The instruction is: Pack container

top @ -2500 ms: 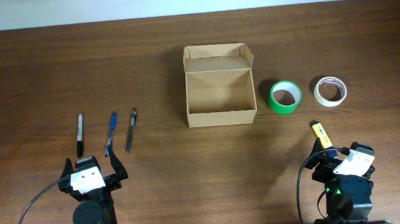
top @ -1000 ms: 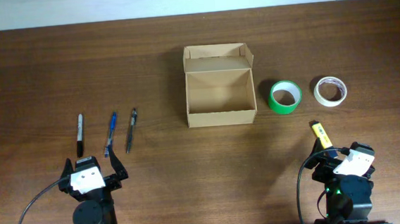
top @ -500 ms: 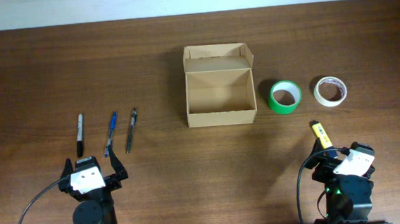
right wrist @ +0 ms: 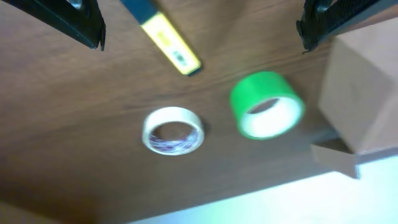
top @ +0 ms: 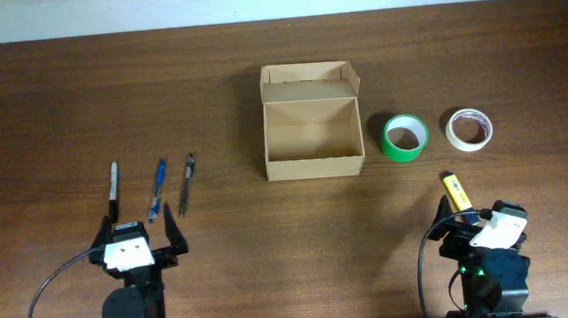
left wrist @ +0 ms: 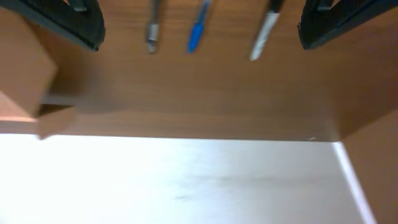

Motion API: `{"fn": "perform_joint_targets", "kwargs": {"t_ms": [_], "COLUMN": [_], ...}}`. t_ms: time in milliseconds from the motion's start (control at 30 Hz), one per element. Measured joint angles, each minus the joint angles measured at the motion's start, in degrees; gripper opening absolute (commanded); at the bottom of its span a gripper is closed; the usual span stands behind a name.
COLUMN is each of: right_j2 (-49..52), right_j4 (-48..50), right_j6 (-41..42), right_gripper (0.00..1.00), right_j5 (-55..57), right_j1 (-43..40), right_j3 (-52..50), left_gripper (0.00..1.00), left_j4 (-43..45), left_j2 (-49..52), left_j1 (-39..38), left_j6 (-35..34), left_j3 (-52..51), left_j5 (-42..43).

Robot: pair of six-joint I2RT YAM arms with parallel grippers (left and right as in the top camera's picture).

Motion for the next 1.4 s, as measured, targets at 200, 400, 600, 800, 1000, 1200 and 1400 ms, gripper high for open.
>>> {"fn": "perform_joint_targets", "kwargs": {"t_ms": [200, 400, 600, 800, 1000, 1200, 1400], "right_j2": [0.17, 8.83, 28.92, 50.14, 62.42, 75.21, 93.31], "right_j4": [1.01, -0.72, -12.44, -28.15, -36.11, -40.19, -42.97], "right_j6": [0.28, 0.22, -2.21, -5.92, -6.6, -4.79, -2.91], "right_gripper": [0.99, 0.99, 0.99, 0.99, 0.99, 0.99, 0.86], "right_j5": [-9.7, -11.65, -10.99, -12.37, -15.74, -15.52, -14.51], "right_j1": [0.0, -0.02, -0.04, -0.04, -0.04, -0.04, -0.04], "right_j3": [1.01, 12.13, 32.74, 59.67, 77.11, 86.25, 90.79], "left_gripper": [0.99, 0.99, 0.99, 0.99, 0.99, 0.99, 0.99], "left_j4": [-10.86, -18.18, -28.26, -38.91, -42.07, -43.28, -43.47], "left_j2": [3.19, 21.09, 47.28, 67.54, 79.34, 85.72, 89.66], "left_j1": [0.07, 0.07, 0.07, 0.17, 2.58, 3.76, 3.76], "left_j6": [0.0, 2.19, 4.04, 4.79, 4.81, 4.81, 4.81], "left_j3": [7.5, 26.71, 51.84, 74.53, 86.25, 86.77, 86.77], "left_j5": [3.5, 3.26, 3.96, 5.55, 10.93, 13.29, 13.46]}}
